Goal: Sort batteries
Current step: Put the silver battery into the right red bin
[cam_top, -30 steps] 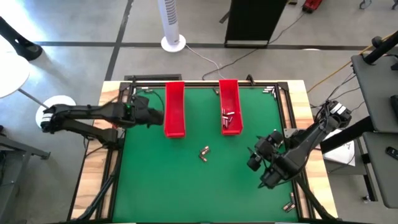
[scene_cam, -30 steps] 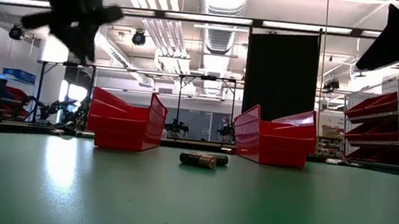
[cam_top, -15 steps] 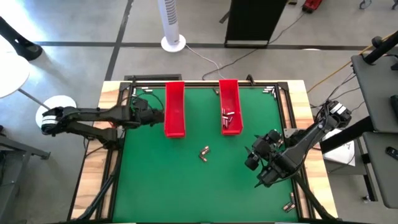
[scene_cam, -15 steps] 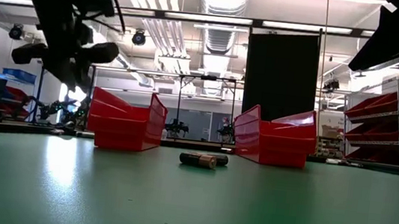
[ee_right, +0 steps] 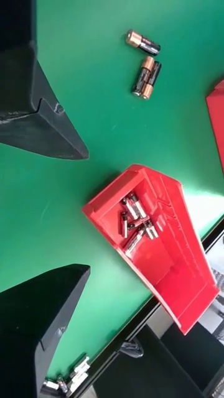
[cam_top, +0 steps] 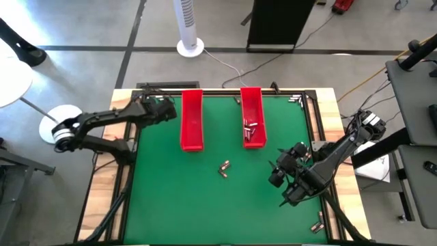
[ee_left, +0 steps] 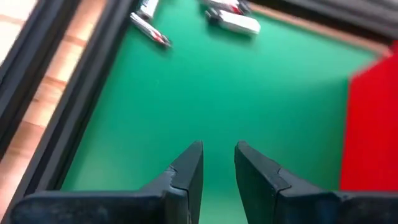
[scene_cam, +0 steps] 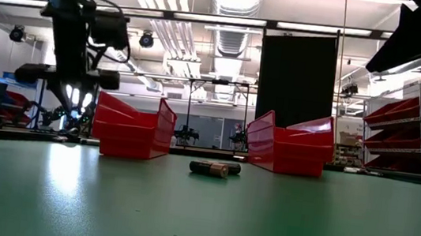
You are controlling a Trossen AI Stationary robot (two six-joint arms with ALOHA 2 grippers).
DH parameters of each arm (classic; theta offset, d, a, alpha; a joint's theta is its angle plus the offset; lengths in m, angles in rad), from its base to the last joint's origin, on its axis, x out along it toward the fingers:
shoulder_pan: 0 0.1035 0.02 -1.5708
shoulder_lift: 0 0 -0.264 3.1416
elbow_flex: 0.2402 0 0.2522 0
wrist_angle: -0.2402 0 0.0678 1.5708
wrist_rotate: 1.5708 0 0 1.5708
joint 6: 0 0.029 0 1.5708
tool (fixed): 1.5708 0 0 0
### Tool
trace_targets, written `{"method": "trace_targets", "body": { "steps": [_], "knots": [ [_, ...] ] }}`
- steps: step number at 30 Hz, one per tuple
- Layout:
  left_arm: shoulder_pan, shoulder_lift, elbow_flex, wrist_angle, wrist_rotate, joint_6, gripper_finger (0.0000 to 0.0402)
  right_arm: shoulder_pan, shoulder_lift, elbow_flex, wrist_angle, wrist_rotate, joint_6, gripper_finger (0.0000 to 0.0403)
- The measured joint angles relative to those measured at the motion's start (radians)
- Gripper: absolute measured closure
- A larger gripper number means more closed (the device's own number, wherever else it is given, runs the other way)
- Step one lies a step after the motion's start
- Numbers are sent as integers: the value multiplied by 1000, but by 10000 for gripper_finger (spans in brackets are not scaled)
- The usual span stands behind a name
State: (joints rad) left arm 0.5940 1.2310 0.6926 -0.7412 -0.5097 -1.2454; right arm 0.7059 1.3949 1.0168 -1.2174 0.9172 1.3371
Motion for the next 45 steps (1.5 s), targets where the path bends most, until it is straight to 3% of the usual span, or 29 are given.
{"method": "trace_targets", "body": {
  "steps": [6, 13, 21, 31, 36, 40, 45],
  "knots": [
    [137, 53, 0, 107, -4, -113, 329, 0, 0, 0, 6, 0, -14, 107],
    [183, 134, 1, 173, -1, -309, 329, 0, 0, 0, 12, 0, -14, 90],
    [261, 243, 8, 194, 8, -312, 329, 0, 0, 0, 23, 0, -31, 79],
    [343, 328, 131, 165, -32, -225, 325, 0, 0, -18, 30, 37, -56, 83],
    [361, 385, 166, 163, -33, -183, 290, 0, 0, -18, 32, 52, -57, 92],
    [363, 413, 174, 137, -37, -276, 256, 0, 0, -18, 34, 54, -81, 98],
    [363, 412, 182, 128, -50, -318, 244, -10, 0, -18, 40, 73, -127, 100]
  ]
}}
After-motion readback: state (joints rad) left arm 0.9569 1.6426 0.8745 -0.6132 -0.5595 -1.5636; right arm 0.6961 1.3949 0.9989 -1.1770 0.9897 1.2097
